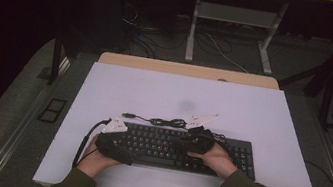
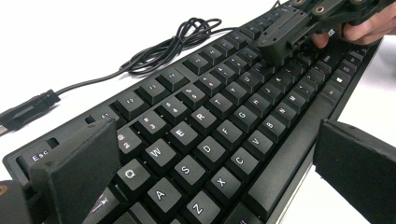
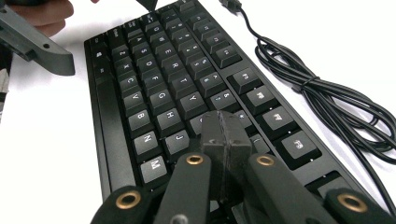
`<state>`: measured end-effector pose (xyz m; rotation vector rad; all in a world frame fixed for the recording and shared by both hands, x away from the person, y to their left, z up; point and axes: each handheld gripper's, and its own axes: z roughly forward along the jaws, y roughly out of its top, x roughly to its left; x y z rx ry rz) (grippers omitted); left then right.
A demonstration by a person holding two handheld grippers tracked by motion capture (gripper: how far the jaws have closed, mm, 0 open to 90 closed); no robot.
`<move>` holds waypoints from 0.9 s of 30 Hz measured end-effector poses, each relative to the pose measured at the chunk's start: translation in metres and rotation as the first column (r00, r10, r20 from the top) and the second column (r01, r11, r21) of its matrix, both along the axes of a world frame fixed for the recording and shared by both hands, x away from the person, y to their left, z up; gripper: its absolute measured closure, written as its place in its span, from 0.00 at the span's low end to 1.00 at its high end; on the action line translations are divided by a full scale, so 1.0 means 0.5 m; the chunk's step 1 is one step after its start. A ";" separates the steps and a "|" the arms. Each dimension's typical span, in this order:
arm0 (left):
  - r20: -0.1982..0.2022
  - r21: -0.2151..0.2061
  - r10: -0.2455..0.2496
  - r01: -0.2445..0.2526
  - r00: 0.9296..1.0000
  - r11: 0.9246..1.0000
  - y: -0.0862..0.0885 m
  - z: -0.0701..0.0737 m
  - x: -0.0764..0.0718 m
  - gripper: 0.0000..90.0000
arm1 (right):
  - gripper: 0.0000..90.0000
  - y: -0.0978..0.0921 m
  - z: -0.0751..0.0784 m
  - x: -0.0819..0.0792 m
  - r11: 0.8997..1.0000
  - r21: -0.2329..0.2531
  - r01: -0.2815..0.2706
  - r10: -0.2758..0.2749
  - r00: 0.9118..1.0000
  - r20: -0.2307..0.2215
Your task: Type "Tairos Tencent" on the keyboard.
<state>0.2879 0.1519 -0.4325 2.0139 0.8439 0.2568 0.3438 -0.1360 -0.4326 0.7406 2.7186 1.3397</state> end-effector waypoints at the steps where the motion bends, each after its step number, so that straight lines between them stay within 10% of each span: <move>1: 0.000 0.000 0.000 0.000 1.000 1.000 0.000 0.000 0.000 0.00 | 0.99 -0.001 0.000 0.000 1.000 0.003 0.000 0.000 1.000 -0.001; 27: 0.010 -0.007 -0.001 0.001 1.000 1.000 0.004 0.010 0.009 0.30 | 0.41 -0.018 0.008 -0.009 0.998 0.052 0.038 -0.039 0.999 0.027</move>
